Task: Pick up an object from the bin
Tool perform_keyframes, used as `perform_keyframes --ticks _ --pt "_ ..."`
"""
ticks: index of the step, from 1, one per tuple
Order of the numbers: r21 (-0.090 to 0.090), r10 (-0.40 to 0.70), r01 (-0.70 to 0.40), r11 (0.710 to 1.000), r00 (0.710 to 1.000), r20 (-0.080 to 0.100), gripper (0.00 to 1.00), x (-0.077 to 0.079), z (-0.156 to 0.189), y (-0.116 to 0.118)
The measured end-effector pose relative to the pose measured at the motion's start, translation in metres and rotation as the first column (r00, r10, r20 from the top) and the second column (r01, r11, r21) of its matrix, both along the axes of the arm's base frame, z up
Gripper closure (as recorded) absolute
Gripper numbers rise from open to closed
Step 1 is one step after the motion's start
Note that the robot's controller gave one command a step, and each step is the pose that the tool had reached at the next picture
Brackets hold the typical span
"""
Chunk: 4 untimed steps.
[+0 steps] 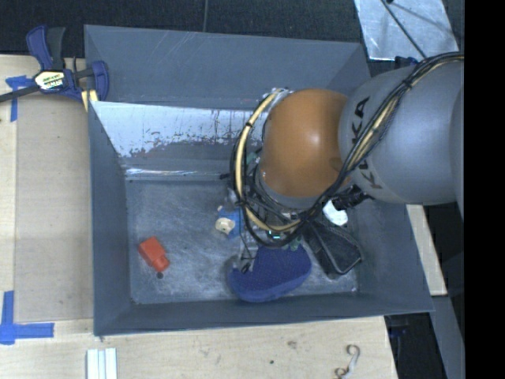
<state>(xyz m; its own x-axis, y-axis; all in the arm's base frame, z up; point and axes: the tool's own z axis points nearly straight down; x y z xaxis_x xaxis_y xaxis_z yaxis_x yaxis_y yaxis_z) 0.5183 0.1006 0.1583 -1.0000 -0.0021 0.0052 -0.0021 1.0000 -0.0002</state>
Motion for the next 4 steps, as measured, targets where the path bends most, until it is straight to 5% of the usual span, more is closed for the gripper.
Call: perform_keyframes --ticks 1,2,3,4 --pt "0.000 0.112 -0.112 0.994 0.994 0.008 0.00 0.040 -0.066 -0.027" --pt "0.001 0.111 -0.111 0.994 0.994 0.010 1.00 0.040 -0.062 -0.026" --pt "0.005 -0.219 0.219 0.976 0.976 0.013 1.00 0.075 0.029 0.047" --pt "-0.001 -0.473 0.473 0.881 0.881 0.005 1.00 0.029 0.011 0.012"
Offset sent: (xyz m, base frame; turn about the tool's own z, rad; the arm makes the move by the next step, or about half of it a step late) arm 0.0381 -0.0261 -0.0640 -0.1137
